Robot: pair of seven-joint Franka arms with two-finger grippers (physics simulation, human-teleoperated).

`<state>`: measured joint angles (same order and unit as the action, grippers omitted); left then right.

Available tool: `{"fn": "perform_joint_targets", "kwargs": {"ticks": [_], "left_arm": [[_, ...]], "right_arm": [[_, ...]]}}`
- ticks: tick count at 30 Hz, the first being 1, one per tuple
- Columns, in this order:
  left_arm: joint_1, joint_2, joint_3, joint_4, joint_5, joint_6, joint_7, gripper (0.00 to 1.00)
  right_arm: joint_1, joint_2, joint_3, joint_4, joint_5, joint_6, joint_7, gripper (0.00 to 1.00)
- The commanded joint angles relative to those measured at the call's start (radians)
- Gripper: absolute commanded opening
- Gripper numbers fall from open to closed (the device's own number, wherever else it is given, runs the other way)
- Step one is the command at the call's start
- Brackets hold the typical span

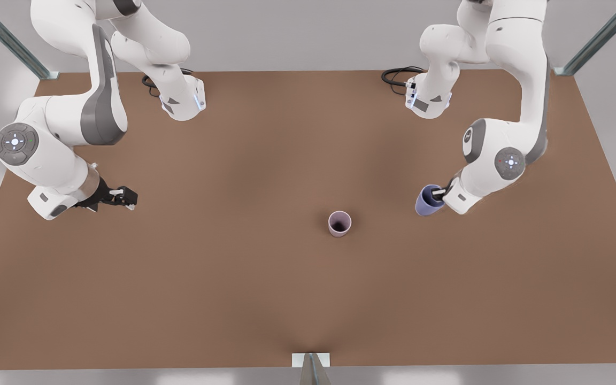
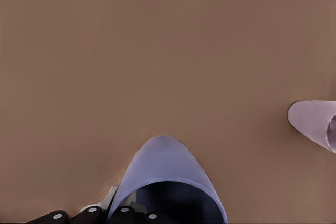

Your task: Stack the cups, with the pink cup at the bottom and the purple cup at the top

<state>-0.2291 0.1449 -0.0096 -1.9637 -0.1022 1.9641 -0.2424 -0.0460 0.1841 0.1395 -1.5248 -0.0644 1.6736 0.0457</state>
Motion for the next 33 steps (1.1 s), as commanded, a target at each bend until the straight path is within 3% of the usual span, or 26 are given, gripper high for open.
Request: {"fn": "perform_joint_targets", "kwargs": {"ticks": [1,4,9,33], "left_arm": [[0.004,0.03,-0.032,0.054,-0.047,-0.033,-0.053,0.21],[-0.001,0.154,-0.197,0.258,-0.034,-0.074,-0.362,0.21],[-0.144,0.321,-0.21,0.468,-0.034,-0.068,-0.658,0.21],[-0.137,0.41,-0.211,0.417,0.013,0.015,-0.652,0.21]], "right_arm": [[0.0,0.0,0.0,0.0,0.0,0.0,0.0,1.0],[0.002,0.0,0.0,0.0,0.0,0.0,-0.001,1.0],[0.002,0.0,0.0,0.0,0.0,0.0,-0.001,1.0],[0.002,0.001,0.003,0.008,-0.002,0.0,0.0,1.0]]}}
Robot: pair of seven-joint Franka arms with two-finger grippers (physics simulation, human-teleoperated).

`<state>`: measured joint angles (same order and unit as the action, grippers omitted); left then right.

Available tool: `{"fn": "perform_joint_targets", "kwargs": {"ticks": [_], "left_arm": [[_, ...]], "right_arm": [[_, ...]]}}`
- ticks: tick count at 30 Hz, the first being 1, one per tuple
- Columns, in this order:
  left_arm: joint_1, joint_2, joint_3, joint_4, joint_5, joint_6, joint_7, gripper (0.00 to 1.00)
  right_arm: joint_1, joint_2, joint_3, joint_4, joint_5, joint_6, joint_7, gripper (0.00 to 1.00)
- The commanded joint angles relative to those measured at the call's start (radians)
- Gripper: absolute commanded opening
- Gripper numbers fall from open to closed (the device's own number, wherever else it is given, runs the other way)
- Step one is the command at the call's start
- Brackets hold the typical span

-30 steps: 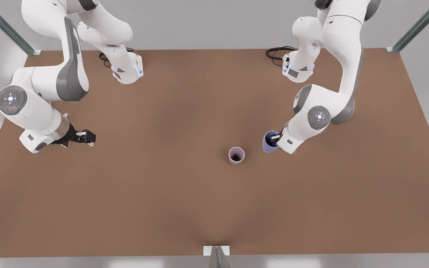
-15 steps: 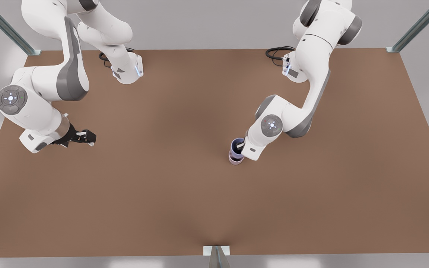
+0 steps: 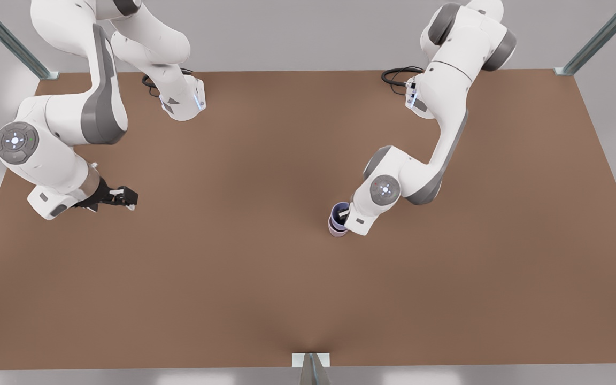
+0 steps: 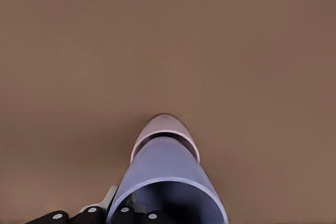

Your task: Stack the cups, with the pink cup at the bottom and the purple cup at the top

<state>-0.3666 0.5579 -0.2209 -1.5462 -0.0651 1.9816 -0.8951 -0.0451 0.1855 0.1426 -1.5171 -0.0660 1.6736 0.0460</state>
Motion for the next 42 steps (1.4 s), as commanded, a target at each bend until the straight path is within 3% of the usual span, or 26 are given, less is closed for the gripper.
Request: {"fn": "perform_joint_targets", "kwargs": {"ticks": [1,10,12,15,19,22,23,24,34,36,38,40,41,42], "left_arm": [[0.0,0.0,0.0,0.0,-0.025,0.002,0.001,0.21],[-0.002,0.01,0.0,-0.02,-0.025,0.045,-0.001,0.21],[-0.002,0.01,0.0,-0.02,-0.024,0.045,0.001,0.34],[-0.002,0.005,0.0,-0.028,-0.021,0.043,0.001,0.4],[0.0,0.005,0.002,-0.029,-0.019,0.043,-0.001,0.66],[0.0,0.005,0.002,-0.029,-0.019,0.043,-0.001,0.72],[0.0,0.005,0.002,-0.029,-0.019,0.045,0.001,0.94],[0.0,0.005,0.002,-0.029,-0.019,0.045,0.001,1.0],[0.012,-0.018,0.0,-0.02,-0.022,0.025,-0.013,1.0],[0.012,-0.102,0.012,-0.012,-0.035,-0.088,-0.001,1.0],[0.123,-0.136,0.017,0.145,-0.019,-0.366,0.201,1.0],[0.163,-0.179,0.121,0.195,0.082,-0.448,0.652,1.0],[0.163,-0.213,0.224,0.198,0.094,-0.475,0.818,1.0],[0.167,-0.268,0.236,0.184,0.14,-0.477,0.82,1.0]], "right_arm": [[-0.001,0.0,0.0,0.0,0.0,0.0,0.0,1.0],[-0.002,0.008,0.0,0.0,0.002,0.0,0.0,1.0],[-0.001,0.009,0.0,0.011,0.002,0.0,-0.002,1.0],[-0.003,0.02,0.0,0.018,0.0,-0.002,-0.002,1.0],[-0.001,0.02,0.0,0.02,0.0,-0.002,-0.003,1.0],[0.001,0.02,0.0,0.02,0.002,-0.002,0.0,1.0],[0.001,0.02,0.0,0.02,0.002,-0.002,-0.002,1.0],[0.001,0.02,0.0,0.02,0.002,-0.002,-0.002,1.0],[0.001,0.02,0.0,0.02,0.002,-0.002,-0.002,1.0],[0.001,0.02,0.0,0.02,0.002,-0.002,-0.002,1.0],[-0.001,0.02,0.0,0.02,0.002,-0.002,-0.002,1.0],[0.001,0.02,0.0,0.02,0.002,-0.002,-0.002,1.0],[-0.001,0.02,0.0,0.02,0.002,-0.002,-0.002,1.0],[-0.001,0.02,0.0,0.02,0.002,-0.002,-0.002,1.0]]}}
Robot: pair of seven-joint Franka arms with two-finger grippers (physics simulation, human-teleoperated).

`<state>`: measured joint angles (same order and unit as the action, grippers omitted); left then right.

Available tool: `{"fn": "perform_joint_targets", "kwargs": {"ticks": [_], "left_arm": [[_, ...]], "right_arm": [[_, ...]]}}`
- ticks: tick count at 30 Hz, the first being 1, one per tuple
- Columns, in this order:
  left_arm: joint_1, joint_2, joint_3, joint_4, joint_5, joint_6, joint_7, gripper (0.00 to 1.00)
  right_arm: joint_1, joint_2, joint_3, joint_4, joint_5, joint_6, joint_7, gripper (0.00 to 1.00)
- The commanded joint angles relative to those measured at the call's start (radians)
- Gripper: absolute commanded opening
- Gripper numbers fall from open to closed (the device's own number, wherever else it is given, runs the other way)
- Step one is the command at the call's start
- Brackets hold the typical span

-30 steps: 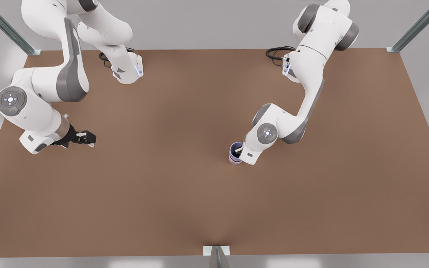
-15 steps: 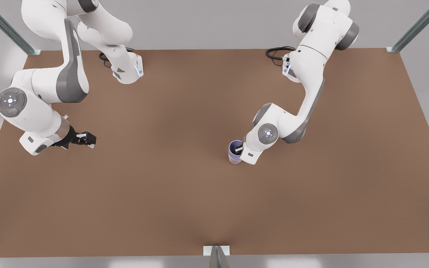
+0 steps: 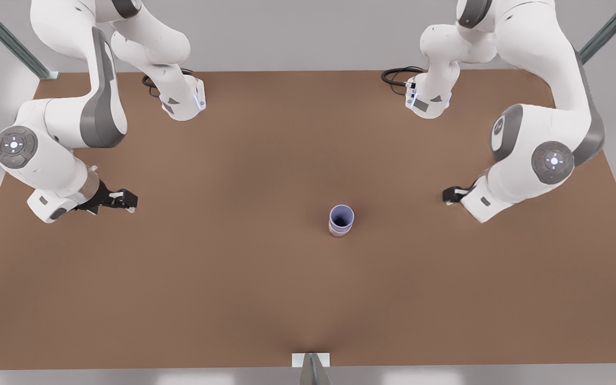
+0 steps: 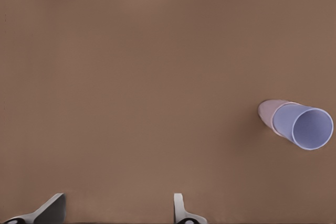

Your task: Stack the cups, with the pink cup at the bottom and the purple cup at the top

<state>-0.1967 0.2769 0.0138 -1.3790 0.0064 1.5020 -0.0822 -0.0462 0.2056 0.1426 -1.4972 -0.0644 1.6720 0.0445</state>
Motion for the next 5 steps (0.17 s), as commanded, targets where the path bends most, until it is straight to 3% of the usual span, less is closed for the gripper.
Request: {"fn": "perform_joint_targets", "kwargs": {"ticks": [1,5], "left_arm": [[0.003,-0.007,0.0,-0.009,0.096,0.0,-0.001,1.0],[0.003,-0.015,0.0,-0.034,0.089,-0.002,-0.007,1.0]], "right_arm": [[0.0,0.0,0.0,0.0,0.0,0.0,0.0,1.0],[0.0,0.0,0.0,0.0,0.0,0.0,0.0,1.0]]}}
